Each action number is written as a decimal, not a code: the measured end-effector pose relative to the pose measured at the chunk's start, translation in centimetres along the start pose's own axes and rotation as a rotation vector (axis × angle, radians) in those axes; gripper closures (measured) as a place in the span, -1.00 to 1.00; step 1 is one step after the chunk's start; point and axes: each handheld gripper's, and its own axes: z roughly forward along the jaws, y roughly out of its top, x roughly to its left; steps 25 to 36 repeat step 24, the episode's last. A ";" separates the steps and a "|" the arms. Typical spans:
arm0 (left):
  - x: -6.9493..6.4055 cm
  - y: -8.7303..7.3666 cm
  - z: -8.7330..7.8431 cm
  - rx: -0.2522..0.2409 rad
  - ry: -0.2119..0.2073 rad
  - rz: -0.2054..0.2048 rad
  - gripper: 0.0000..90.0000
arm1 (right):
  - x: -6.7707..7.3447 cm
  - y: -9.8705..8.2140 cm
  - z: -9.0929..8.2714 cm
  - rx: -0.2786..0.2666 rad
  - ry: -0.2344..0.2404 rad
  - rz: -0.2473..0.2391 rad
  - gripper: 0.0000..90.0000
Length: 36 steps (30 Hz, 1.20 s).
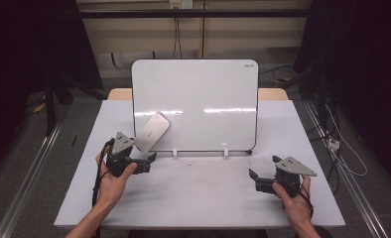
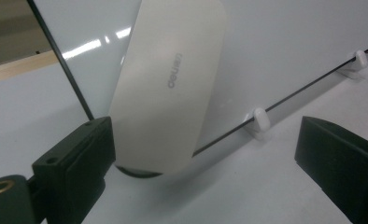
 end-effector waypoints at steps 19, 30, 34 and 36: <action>-0.9 -4.3 -3.2 -0.016 0.048 -0.049 -0.90 | 0.1 0.0 0.0 0.004 0.002 0.003 -0.90; -0.5 -4.2 -3.3 -0.024 0.054 -0.065 -0.90 | -0.1 0.0 -0.1 0.003 -0.001 0.001 -0.90; -0.5 -4.2 -3.3 -0.024 0.054 -0.065 -0.90 | -0.1 0.0 -0.1 0.003 -0.001 0.001 -0.90; -0.5 -4.2 -3.3 -0.024 0.054 -0.065 -0.90 | -0.1 0.0 -0.1 0.003 -0.001 0.001 -0.90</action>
